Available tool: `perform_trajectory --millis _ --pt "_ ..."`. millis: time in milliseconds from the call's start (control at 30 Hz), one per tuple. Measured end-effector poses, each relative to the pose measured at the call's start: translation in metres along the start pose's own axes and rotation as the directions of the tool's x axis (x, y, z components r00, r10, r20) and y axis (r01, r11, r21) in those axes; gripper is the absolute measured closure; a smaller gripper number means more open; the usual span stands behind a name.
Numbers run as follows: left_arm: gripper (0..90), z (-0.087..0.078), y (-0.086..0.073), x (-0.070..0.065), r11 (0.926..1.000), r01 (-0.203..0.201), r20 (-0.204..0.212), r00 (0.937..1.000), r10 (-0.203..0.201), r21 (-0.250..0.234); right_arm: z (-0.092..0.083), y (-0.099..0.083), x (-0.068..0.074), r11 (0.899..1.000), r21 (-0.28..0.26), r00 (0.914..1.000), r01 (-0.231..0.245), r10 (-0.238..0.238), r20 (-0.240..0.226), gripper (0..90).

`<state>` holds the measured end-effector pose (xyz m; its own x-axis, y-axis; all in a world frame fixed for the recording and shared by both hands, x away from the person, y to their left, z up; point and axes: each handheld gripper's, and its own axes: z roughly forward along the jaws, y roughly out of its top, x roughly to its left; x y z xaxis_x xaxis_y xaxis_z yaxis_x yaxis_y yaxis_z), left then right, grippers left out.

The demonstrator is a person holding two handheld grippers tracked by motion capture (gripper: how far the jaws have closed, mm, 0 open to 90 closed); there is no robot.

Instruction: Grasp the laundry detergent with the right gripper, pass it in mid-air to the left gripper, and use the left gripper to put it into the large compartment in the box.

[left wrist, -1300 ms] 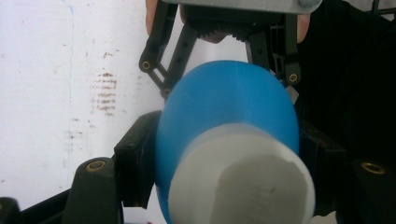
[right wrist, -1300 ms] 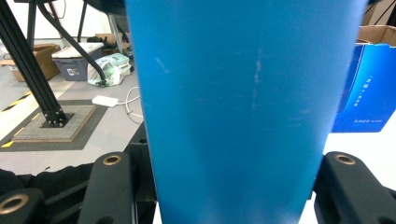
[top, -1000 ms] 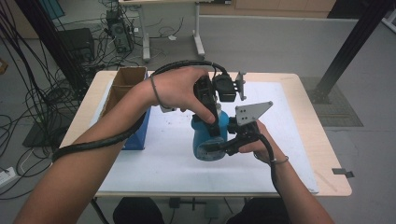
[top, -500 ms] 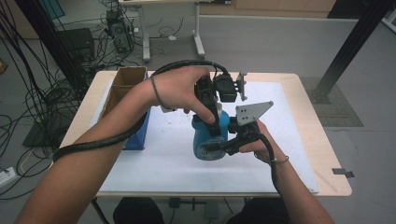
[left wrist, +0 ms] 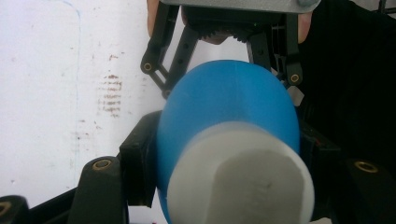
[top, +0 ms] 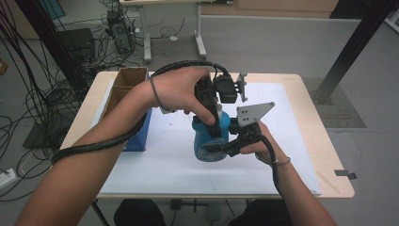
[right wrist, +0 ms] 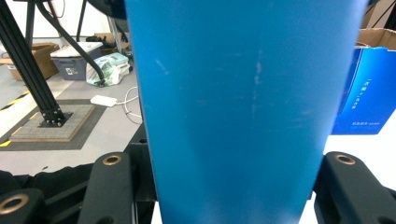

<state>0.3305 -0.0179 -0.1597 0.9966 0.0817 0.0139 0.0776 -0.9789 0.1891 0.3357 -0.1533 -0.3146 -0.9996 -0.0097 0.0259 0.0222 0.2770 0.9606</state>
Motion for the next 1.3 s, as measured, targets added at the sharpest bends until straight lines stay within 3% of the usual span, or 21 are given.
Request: perform_trajectory --millis 1300 --pt "37.4 0.0019 -0.0026 0.0010 1.0000 0.000 0.001 1.0000 0.000 0.004 0.0036 -0.0011 -0.0014 1.000 0.001 1.0000 0.001 -0.001 -0.005 43.6"
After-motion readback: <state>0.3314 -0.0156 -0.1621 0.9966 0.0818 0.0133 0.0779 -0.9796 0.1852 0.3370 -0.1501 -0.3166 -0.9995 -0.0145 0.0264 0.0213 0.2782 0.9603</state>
